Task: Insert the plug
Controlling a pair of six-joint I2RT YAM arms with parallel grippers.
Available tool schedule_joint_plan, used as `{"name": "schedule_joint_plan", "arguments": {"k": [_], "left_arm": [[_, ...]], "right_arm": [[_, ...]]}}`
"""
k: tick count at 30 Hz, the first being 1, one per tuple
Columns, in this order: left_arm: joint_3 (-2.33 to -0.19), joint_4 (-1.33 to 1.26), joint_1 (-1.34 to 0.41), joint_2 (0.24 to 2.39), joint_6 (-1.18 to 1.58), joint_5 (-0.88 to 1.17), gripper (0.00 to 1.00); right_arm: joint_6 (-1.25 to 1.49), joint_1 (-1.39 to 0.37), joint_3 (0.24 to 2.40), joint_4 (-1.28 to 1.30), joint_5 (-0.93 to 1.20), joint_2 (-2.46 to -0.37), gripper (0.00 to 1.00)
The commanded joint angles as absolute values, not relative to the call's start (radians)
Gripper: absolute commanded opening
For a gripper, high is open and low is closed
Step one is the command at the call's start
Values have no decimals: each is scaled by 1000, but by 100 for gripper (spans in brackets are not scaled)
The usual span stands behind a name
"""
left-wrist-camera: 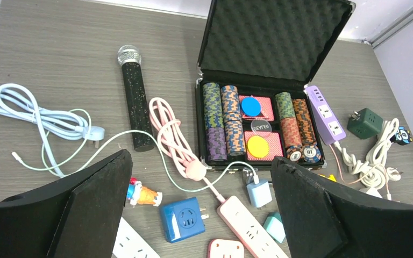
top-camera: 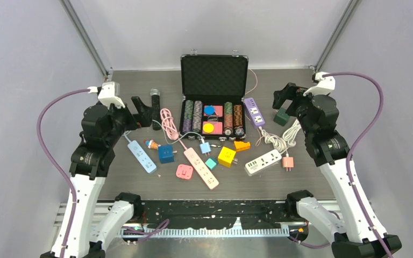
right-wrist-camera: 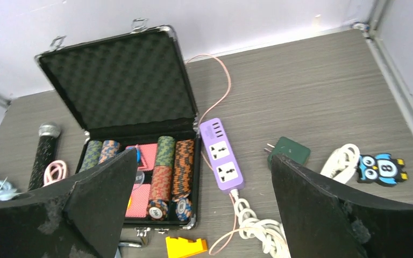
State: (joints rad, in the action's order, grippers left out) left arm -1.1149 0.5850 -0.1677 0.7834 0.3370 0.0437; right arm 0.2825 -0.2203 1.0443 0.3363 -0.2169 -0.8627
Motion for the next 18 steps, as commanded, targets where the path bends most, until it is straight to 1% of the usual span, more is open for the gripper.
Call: {"name": "schedule_joint_plan", "arguments": {"k": [1, 4, 6, 10, 12, 14, 18], "left_arm": [[-1096, 570, -161, 773, 359, 69, 100], [-1085, 567, -161, 770, 350, 105, 100], [-1075, 555, -162, 768, 334, 141, 100], [-1047, 484, -161, 769, 327, 283, 100], [-1031, 446, -162, 772, 330, 357, 100], [-1014, 418, -162, 776, 344, 397, 100], [-980, 384, -163, 776, 381, 394, 100]], "right_arm": [[230, -216, 1024, 243, -54, -841, 98], [206, -216, 1013, 251, 115, -870, 99], [187, -218, 1007, 264, 183, -899, 97], [202, -224, 1000, 302, 199, -972, 96], [209, -252, 988, 309, 167, -999, 96], [219, -318, 977, 317, 99, -1029, 96], [293, -496, 980, 375, -137, -1119, 99]]}}
